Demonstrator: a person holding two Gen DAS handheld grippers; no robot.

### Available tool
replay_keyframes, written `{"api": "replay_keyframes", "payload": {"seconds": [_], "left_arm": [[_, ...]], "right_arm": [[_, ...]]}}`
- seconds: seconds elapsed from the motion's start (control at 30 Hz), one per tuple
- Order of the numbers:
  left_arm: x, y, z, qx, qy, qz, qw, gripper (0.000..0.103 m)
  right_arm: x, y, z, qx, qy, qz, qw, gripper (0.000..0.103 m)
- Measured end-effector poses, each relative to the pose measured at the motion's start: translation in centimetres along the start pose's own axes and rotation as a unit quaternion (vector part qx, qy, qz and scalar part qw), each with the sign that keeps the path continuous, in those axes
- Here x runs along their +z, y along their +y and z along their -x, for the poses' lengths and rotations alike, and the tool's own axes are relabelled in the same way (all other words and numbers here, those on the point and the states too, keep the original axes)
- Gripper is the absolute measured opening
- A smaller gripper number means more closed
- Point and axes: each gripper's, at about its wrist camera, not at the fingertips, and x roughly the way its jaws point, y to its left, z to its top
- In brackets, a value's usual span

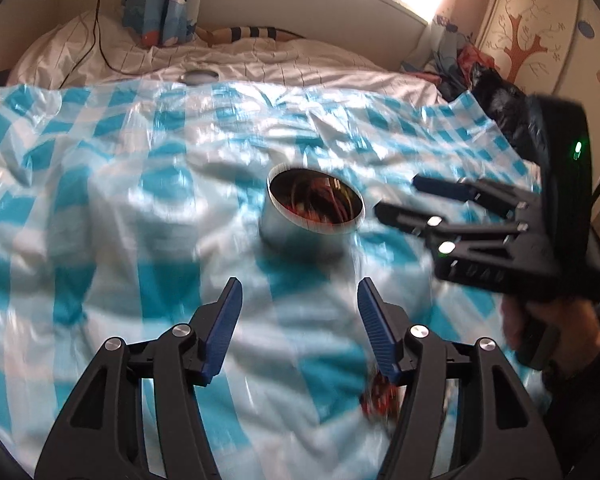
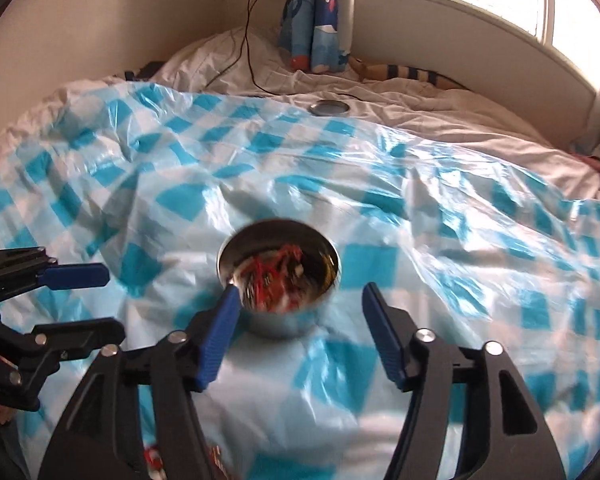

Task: Organize jewelry
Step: 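Move both grippers back from the tin to the jewelry dish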

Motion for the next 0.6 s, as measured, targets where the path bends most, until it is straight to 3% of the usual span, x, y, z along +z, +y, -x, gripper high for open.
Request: {"api": "replay_keyframes", "payload": {"seconds": [0.27,0.6], "left_arm": [[-4.3,-1.8,1.5,-0.021,0.010,0.003,0.9997,0.061],[-7.2,-2.5,2.8,-0.046,0.007,0.028,0.9985,0.063]], "right_arm": [[-5.1,-0.2,4.3,-0.038,0.013,-0.025,0.999,0.074],[-10.4,-1.5,8.0,-0.029,0.014,-0.093,0.995,0.077]]}}
